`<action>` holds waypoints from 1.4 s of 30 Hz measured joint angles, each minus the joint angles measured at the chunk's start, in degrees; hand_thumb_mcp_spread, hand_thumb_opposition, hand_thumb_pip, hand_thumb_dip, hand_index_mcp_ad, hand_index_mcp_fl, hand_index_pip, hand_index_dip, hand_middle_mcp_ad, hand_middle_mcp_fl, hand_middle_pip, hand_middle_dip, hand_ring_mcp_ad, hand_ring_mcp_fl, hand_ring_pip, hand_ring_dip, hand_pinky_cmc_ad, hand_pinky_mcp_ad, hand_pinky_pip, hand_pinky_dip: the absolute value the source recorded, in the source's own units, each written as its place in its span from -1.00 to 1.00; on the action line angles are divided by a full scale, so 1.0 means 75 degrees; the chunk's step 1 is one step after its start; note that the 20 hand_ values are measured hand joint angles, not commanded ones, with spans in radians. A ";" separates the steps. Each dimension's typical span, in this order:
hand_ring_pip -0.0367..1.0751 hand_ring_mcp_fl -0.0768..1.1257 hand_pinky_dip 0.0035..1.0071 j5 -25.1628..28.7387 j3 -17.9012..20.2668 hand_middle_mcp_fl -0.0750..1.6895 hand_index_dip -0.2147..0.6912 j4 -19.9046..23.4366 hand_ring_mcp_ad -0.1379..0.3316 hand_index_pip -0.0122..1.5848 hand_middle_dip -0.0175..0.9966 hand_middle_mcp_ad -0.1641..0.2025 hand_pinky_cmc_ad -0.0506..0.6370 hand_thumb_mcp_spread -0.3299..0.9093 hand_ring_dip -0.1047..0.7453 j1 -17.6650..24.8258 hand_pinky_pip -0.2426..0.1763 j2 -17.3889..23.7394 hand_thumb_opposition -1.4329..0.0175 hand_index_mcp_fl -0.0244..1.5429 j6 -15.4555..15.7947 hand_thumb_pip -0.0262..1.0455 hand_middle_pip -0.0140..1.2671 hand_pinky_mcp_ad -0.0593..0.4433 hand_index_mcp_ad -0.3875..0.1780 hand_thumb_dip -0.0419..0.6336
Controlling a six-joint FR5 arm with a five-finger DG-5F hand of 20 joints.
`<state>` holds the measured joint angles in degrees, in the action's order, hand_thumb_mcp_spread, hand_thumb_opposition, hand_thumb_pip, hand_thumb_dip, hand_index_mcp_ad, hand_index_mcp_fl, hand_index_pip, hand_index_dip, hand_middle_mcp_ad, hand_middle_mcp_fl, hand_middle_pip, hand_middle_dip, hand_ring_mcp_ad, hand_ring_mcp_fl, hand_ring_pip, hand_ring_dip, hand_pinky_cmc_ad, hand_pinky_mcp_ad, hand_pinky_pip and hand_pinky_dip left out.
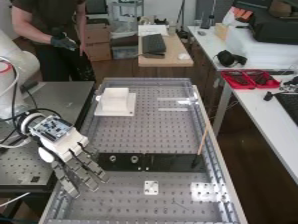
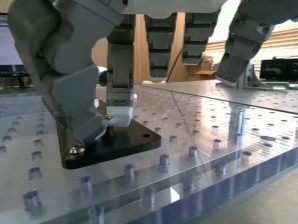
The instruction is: Grab the smaller nut and place it in the white container
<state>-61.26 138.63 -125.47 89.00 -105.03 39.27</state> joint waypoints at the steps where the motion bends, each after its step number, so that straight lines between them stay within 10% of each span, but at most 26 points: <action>1: -0.77 -0.87 -0.21 0.0001 -0.0001 -0.75 -0.19 -0.0008 0.12 0.90 -0.52 0.26 0.29 0.21 -0.49 0.0001 -0.20 0.0002 -0.16 -0.66 -0.0002 0.26 -0.77 0.47 -0.06 -0.13; 42: -0.77 -0.87 -0.26 0.0064 0.0013 -0.70 -0.22 0.0086 0.14 0.90 -0.52 0.26 0.26 0.22 -0.49 0.0010 -0.04 0.0002 -0.16 -0.59 0.0150 0.26 -0.77 0.40 -0.06 -0.13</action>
<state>-60.78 138.72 -124.82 89.08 -105.01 40.39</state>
